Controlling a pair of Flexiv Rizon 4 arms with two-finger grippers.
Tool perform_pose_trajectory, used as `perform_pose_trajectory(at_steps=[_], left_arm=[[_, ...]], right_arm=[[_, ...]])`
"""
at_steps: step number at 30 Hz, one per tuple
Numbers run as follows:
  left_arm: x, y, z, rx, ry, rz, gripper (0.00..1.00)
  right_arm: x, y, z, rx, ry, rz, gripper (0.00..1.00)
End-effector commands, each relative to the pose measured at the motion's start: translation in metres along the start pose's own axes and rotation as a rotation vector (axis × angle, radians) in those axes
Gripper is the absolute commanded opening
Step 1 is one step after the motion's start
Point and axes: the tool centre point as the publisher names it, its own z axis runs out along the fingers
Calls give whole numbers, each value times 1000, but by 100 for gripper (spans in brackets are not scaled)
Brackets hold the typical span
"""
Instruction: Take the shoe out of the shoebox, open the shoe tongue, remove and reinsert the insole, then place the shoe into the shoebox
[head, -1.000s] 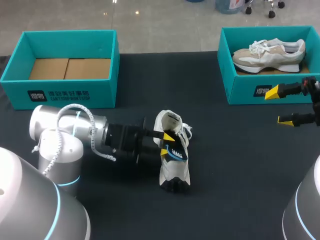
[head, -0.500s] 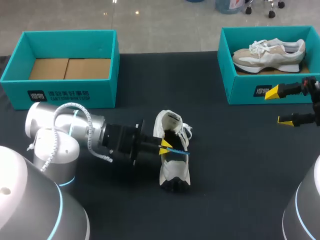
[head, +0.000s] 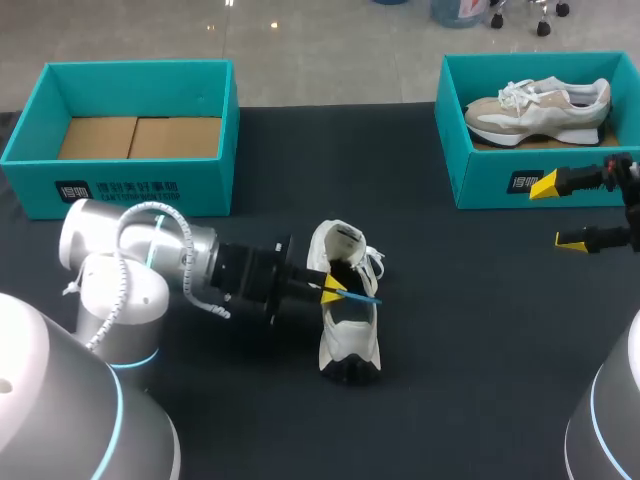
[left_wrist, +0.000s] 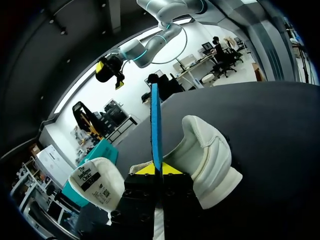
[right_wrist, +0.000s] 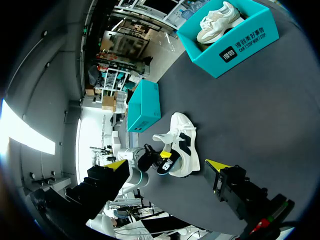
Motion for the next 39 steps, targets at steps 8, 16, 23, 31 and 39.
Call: perform_pose_trajectory(at_steps=[8,16,23,31,39], left_arm=[[3,-6,-2,-7,-14,-9,19],[5,-23,-4,20,-16,14,17],[8,-25,0,29,1,15,0],[6,-14,4,15,16,11,0],[3,5,5,-9,19,0,0]], right_arm=[[0,-1,1,-1,-4,2,100],[0,-1,1,-1,-4,2,100],[0,-1,1,-1,-4,2,100],[0,-1,1,-1,-4,2,100],[0,-1,1,-1,-4,2,100]])
